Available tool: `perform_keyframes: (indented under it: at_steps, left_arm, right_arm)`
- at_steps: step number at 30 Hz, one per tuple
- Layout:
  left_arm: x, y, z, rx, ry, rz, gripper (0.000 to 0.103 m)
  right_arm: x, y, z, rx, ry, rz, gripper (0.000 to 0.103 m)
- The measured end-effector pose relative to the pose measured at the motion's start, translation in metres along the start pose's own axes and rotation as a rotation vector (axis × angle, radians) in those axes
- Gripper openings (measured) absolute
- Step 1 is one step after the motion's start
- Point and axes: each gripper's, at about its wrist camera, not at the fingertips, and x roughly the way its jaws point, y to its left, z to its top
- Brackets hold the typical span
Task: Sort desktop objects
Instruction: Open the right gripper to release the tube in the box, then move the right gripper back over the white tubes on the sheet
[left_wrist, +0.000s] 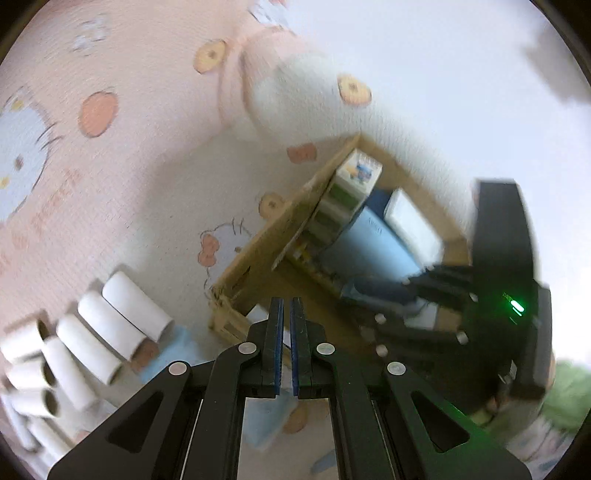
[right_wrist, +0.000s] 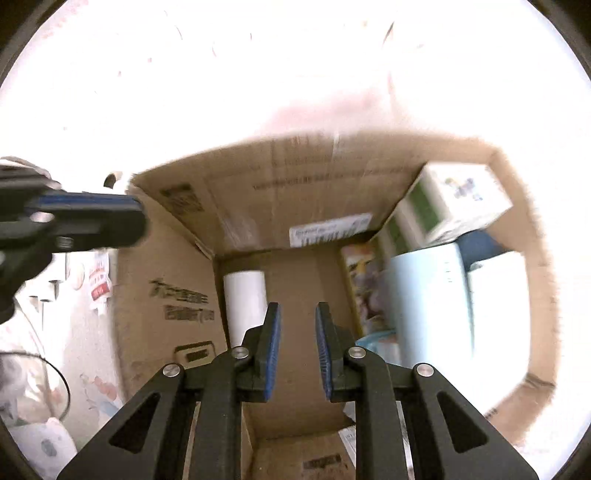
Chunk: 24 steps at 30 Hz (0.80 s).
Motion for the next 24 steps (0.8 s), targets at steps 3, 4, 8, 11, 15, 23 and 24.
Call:
perform_keyframes:
  at_steps: [3,4,8,11,15,23,24]
  left_arm:
    - [-0.008,0.005,-0.014,-0.059,-0.079,0.014,0.002]
    - [-0.011,0.007,-0.019,-0.075,-0.097,0.010,0.002]
    - [-0.024,0.018,-0.040,-0.149,-0.171,-0.031,0.002]
    - [-0.032,0.027,-0.054,-0.179,-0.234,-0.048,0.002]
    - [-0.037,0.035,-0.073,-0.202,-0.321,-0.001,0.002]
    - [-0.048,0.052,-0.118,-0.210,-0.460,0.172,0.002]
    - [-0.051,0.056,-0.124,-0.214,-0.472,0.178,0.002]
  right_arm:
    - [-0.024,0.011,-0.041,-0.007,-0.056,-0.043,0.015]
    - [-0.031,0.006,-0.036,-0.011,-0.067,-0.047,0.015]
    - [0.001,0.064,-0.050,-0.019,-0.078,-0.039,0.015]
    - [0.022,0.083,-0.049,-0.029,-0.092,-0.077,0.015]
    - [0.042,0.101,-0.055,-0.039,-0.131,-0.146,0.015]
    - [-0.011,0.121,-0.060,-0.013,-0.269,-0.096,0.016]
    - [-0.012,0.120,-0.063,0.004,-0.268,-0.087,0.016]
